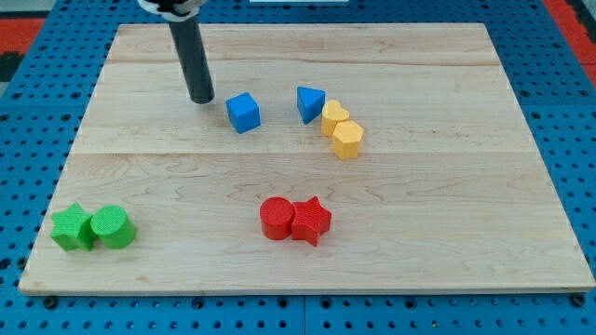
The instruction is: Separate red star and red circle
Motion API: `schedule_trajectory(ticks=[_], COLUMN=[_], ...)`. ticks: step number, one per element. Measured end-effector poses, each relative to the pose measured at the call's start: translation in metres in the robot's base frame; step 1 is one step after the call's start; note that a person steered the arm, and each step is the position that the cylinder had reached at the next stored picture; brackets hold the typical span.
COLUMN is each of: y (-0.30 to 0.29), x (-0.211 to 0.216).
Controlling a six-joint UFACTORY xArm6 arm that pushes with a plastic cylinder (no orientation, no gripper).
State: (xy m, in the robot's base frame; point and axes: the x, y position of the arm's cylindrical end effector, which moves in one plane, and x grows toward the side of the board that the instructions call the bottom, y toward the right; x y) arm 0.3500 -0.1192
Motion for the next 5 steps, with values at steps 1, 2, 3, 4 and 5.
schedule_trajectory(ticks=[1, 2, 3, 4, 5], y=[0.023, 0.032, 0.014, -0.006, -0.006], x=[0.023, 0.042, 0.043, 0.054, 0.056])
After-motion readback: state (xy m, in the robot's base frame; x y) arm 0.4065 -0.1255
